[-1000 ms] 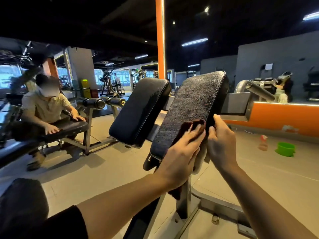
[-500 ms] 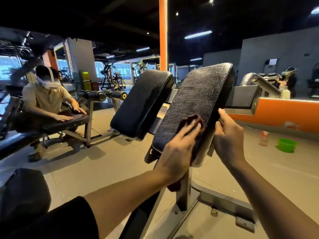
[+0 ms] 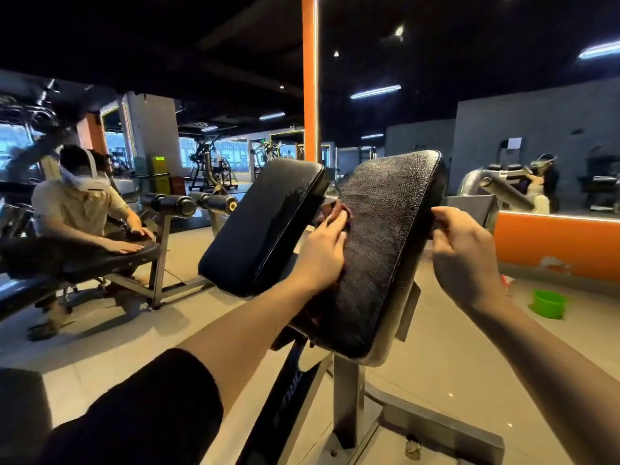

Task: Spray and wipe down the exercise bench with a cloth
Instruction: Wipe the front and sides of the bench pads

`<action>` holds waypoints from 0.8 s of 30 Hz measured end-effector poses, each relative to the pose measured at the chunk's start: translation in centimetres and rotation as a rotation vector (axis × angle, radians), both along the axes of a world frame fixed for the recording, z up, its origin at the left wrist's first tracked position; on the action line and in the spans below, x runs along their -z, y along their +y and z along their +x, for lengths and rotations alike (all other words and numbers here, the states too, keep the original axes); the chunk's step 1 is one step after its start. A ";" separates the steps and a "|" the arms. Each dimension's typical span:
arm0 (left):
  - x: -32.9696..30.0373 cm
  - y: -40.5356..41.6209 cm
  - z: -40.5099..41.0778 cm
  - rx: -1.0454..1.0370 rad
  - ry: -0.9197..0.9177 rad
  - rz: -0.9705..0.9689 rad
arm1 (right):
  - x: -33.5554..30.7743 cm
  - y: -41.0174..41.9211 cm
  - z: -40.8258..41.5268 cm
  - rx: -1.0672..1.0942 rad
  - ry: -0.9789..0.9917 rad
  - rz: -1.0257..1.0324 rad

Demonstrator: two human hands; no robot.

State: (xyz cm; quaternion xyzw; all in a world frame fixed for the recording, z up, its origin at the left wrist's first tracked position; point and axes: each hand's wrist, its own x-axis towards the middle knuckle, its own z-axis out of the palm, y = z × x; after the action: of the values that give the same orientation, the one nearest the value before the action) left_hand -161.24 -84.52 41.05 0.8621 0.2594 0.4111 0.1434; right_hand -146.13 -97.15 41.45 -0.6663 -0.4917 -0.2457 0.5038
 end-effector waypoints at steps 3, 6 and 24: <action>-1.7 1.1 0.9 -0.111 0.034 -0.035 | -1.9 0.3 1.8 0.041 -0.038 -0.023; -3.2 -2.5 3.7 0.125 0.051 0.170 | -4.7 1.3 3.0 0.043 -0.077 0.004; -10.6 4.3 11.0 0.161 0.006 0.211 | -6.6 4.5 7.3 -0.020 -0.243 0.013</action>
State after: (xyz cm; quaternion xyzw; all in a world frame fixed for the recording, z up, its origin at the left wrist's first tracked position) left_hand -150.24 -80.20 51.60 0.8915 0.1450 0.4209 0.0836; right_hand -138.86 -92.65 48.05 -0.6235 -0.5540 -0.3229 0.4473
